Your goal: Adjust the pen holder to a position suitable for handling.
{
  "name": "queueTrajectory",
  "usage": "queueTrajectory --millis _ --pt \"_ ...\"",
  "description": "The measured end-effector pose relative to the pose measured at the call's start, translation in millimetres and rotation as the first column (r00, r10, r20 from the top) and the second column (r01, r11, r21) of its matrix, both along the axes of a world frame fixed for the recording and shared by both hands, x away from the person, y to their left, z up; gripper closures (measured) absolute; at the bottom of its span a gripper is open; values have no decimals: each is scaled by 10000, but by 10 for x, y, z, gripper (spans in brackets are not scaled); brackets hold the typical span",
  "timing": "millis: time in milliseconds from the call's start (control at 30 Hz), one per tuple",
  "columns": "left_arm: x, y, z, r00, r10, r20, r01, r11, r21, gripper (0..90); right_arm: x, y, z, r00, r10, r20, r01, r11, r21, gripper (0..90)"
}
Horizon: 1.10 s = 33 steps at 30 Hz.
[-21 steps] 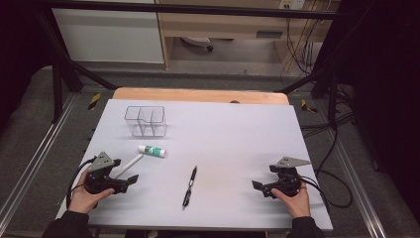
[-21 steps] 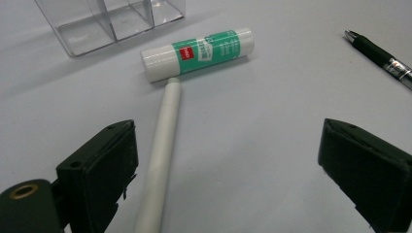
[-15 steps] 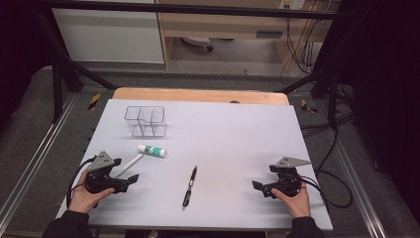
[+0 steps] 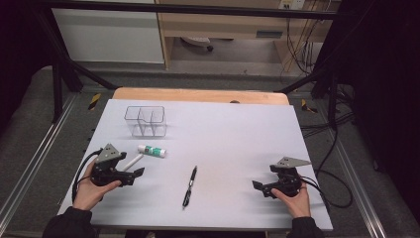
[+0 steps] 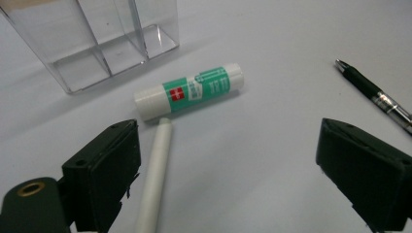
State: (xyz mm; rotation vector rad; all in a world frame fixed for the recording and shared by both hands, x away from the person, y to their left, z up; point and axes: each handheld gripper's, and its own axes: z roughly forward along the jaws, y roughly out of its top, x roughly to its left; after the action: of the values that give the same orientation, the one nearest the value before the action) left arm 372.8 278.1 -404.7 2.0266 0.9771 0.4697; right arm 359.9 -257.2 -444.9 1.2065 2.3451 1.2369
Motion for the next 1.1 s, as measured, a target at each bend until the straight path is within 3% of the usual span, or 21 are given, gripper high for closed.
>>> queueTrajectory --millis 133,267,467,800,1100 --pt "76 -83 92 10000 41 54 -41 10000 7 119 -1 0 0 10000 -28 40 28 10000 18 7" --pt "193 -238 225 9999 -2 126 -2 9993 376 131 -3 -1 1 10000 -38 52 38 10000 1 7" --pt "360 -401 336 9998 19 199 -30 9985 545 164 -3 -2 2 10000 -38 45 39 10000 -83 7" --pt "587 -585 408 9994 220 283 -236 9980 580 236 -2 4 -5 10000 -45 30 46 9999 -133 7" --pt "825 -769 436 9989 367 293 -393 9946 959 300 1 5 -9 10000 -22 -2 22 9998 -189 7"
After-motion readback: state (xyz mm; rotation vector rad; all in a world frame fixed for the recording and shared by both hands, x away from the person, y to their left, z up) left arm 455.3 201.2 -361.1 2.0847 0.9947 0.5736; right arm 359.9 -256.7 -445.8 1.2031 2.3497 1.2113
